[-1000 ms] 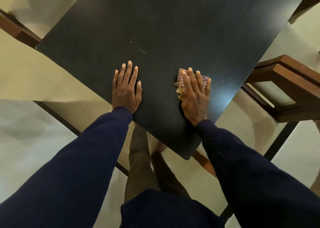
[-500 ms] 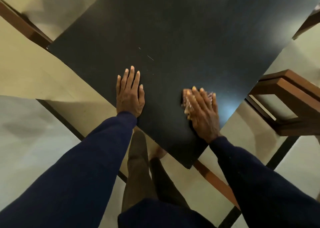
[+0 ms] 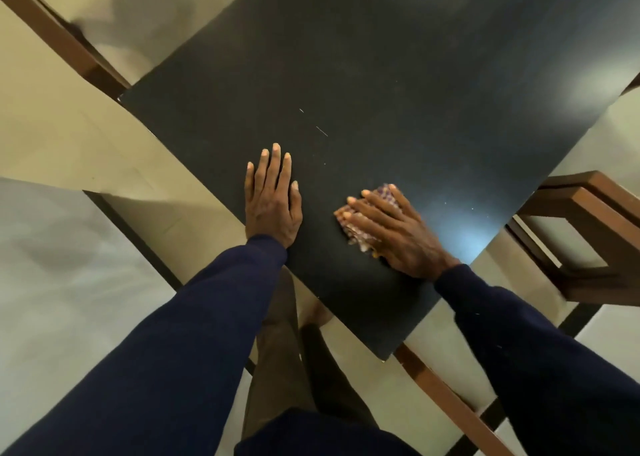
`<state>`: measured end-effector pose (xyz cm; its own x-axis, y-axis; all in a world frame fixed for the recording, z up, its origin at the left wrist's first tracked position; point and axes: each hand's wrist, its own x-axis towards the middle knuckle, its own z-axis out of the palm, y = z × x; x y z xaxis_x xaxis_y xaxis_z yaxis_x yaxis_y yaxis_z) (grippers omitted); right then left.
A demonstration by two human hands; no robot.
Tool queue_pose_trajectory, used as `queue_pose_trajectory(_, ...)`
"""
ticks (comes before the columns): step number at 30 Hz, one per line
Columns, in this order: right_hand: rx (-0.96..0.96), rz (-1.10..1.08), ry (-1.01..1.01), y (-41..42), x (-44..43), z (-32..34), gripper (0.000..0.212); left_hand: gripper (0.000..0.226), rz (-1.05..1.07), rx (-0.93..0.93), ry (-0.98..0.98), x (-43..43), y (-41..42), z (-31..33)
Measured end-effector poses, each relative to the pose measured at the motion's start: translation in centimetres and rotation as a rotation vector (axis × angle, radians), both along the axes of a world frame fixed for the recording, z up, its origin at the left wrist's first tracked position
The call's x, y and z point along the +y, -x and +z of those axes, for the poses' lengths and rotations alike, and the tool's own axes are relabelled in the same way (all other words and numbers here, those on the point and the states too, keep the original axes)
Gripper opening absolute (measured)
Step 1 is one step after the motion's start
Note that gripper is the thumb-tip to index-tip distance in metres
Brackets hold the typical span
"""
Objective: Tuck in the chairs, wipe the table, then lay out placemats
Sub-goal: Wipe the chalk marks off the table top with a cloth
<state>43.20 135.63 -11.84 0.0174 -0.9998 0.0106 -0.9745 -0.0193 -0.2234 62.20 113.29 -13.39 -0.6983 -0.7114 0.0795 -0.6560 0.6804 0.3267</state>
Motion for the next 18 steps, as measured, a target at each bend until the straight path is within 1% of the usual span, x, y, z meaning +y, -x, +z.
queue_pose_trajectory(1, -0.005, -0.058, 0.03, 1.2, 0.6, 0.0, 0.064, 0.054, -0.001, -0.009, -0.004, 0.0, 0.0, 0.0)
queue_pose_trajectory(3, 0.008, -0.273, 0.057, 3.3, 0.2, -0.2, 0.063, 0.054, -0.007, -0.015, -0.003, -0.2, -0.1, -0.2)
queue_pose_trajectory(6, 0.034, -0.63, 0.047, 4.4, -4.8, -0.5, 0.061, 0.054, -0.01, -0.022, -0.001, -0.1, -0.2, -0.2)
queue_pose_trajectory(8, 0.029, -0.753, 0.037, 4.1, -9.0, -0.6, 0.061, 0.054, -0.011, -0.021, -0.002, -0.1, -0.2, -0.1)
queue_pose_trajectory(9, 0.025, -0.765, 0.035, 3.7, -10.7, -0.6, 0.062, 0.054, -0.015, -0.021, -0.002, -0.1, -0.2, -0.1)
queue_pose_trajectory(11, 0.013, -0.687, 0.047, 2.3, -12.8, -0.5, 0.067, 0.054, -0.019, -0.024, 0.009, -0.2, -0.2, 0.0)
queue_pose_trajectory(13, -0.016, -0.508, 0.063, 0.4, -12.7, -0.4, 0.07, 0.053, -0.021, -0.016, 0.024, -0.2, -0.3, 0.0)
queue_pose_trajectory(16, -0.033, -0.237, 0.045, -2.1, -9.0, -0.3, 0.076, 0.052, -0.024, 0.002, 0.025, -0.2, -0.2, 0.0)
queue_pose_trajectory(18, -0.022, -0.115, 0.001, -2.9, -5.1, -0.4, 0.084, 0.052, -0.033, 0.002, 0.024, -0.1, -0.2, 0.0)
